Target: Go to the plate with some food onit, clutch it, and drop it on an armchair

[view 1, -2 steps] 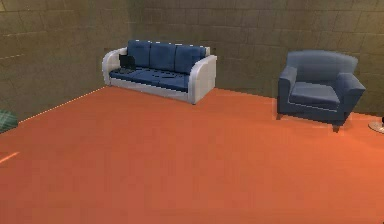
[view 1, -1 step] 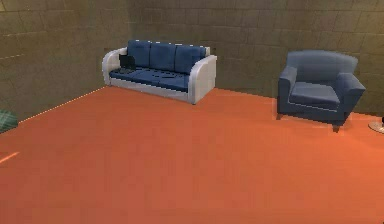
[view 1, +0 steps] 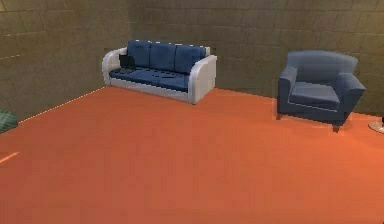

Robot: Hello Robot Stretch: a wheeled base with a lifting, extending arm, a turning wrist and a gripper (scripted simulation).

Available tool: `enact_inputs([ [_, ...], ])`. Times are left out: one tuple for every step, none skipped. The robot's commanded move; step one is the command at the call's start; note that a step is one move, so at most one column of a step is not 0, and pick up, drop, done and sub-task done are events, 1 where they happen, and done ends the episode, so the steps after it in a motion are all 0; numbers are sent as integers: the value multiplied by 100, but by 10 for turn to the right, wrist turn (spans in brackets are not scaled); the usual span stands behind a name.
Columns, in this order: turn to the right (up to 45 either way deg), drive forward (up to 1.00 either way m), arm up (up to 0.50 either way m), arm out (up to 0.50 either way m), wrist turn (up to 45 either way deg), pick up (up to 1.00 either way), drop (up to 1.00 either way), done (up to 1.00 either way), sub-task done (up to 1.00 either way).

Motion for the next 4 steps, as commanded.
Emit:
enact_inputs([
  [0,0,0,26,0,0,0,0,0],
  [0,0,0,0,450,0,0,0,0],
  [0,0,0,0,450,0,0,0,0],
  [0,0,0,0,450,0,0,0,0],
])
